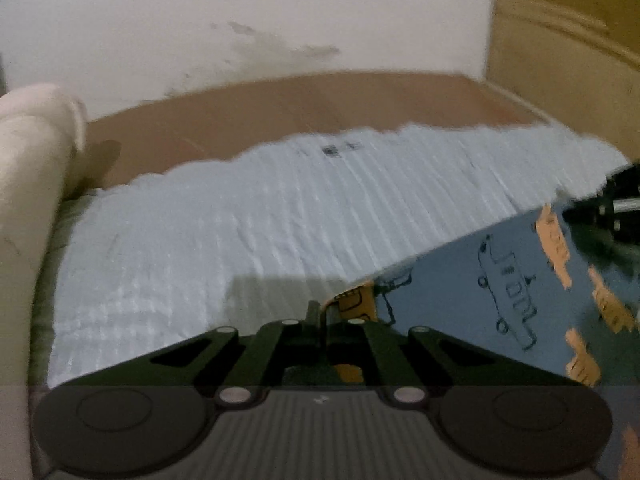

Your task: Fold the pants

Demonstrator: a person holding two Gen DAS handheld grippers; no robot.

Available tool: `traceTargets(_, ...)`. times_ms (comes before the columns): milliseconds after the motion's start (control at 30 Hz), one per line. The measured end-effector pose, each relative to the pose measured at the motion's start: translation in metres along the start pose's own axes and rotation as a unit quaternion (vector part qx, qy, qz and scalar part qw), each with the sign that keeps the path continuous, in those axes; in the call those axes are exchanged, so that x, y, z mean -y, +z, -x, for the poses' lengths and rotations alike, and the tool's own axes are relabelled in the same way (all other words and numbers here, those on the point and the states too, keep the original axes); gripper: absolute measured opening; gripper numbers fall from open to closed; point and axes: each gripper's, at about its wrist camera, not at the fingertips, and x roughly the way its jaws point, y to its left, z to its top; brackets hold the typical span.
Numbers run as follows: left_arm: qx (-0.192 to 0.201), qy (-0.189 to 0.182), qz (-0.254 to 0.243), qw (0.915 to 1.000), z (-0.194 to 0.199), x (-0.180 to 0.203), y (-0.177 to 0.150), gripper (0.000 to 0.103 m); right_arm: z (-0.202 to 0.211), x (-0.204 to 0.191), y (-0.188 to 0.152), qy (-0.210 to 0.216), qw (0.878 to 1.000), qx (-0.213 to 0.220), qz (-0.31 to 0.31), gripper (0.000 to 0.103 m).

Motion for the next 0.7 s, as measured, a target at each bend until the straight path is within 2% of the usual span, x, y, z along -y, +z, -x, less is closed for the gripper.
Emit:
traceTargets(167, 0.017, 0.045, 0.021, 0.9986, -0.014, -0.001, 0.001, 0.001, -0.027, -0.017, 0.014, -0.071, 0.997, 0.013, 0.042, 0.002)
traceTargets(367, 0.041, 0.083, 0.037, 0.9950, -0.025, 0.002, -0.005, 0.001, -0.049, -0.032, 0.014, -0.124, 0.990, 0.019, 0.060, 0.002)
traceTargets(533, 0.080, 0.090, 0.039, 0.9919, 0.002, 0.008, -0.009, 0.001, -0.038, -0.040, 0.014, -0.165, 0.982, 0.048, 0.073, 0.002)
traceTargets(700, 0.115, 0.074, 0.033, 0.9901, 0.044, 0.013, -0.014, 0.001, 0.003, -0.050, 0.013, -0.183, 0.975, 0.095, 0.083, 0.002)
